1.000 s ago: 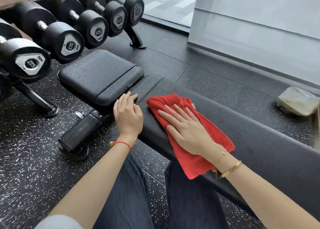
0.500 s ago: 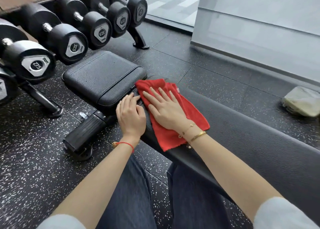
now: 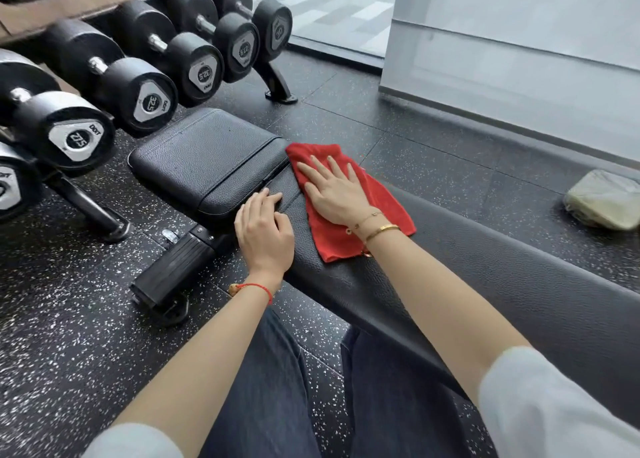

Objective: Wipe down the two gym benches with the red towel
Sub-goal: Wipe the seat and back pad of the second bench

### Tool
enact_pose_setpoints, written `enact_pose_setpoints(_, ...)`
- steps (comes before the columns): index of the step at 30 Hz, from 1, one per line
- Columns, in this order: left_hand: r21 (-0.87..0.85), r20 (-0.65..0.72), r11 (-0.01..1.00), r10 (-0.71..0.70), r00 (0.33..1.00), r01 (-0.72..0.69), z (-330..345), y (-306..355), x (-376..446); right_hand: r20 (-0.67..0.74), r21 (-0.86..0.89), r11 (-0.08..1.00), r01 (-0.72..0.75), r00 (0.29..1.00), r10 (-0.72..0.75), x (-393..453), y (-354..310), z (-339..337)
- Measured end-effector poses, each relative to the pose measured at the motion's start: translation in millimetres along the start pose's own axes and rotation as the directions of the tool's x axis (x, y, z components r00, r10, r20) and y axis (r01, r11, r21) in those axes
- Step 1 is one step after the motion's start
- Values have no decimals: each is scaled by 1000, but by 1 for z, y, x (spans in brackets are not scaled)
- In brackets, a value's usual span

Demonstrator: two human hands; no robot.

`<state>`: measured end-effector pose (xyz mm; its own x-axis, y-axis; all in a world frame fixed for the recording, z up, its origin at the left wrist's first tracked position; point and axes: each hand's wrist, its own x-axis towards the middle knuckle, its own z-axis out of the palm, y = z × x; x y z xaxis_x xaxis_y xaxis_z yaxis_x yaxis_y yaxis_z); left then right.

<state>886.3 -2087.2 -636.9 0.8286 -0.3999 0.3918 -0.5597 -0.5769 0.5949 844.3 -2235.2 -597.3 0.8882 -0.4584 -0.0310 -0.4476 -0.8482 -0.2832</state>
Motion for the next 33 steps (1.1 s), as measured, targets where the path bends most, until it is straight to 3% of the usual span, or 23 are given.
enact_pose_setpoints(6,10,7,1000,15,1000,-15,1,-3,1,-33,18,978,206,978,-206,-28,1,13)
enact_pose_setpoints(13,-14,-4,1000,13,1000,-13,0,-2,1,-11,-3,1000,3,1000,-3,22,3,1)
enact_pose_setpoints(20,-13,-13,1000,11,1000,-11,1,-3,2,-24,-30,967,252,967,-253,-39,5,14)
enact_pose_setpoints(22,-18,-11,1000,13,1000,-13,0,-2,2,-27,-22,978,206,978,-207,-32,12,9)
enact_pose_setpoints(27,-27,-15,999,21,1000,-22,-1,0,1,-82,-24,995,-93,993,91,-14,-7,9)
enact_pose_setpoints(33,7,6,1000,9,1000,-9,0,-1,1,-122,-87,995,50,991,-61,-87,-31,30)
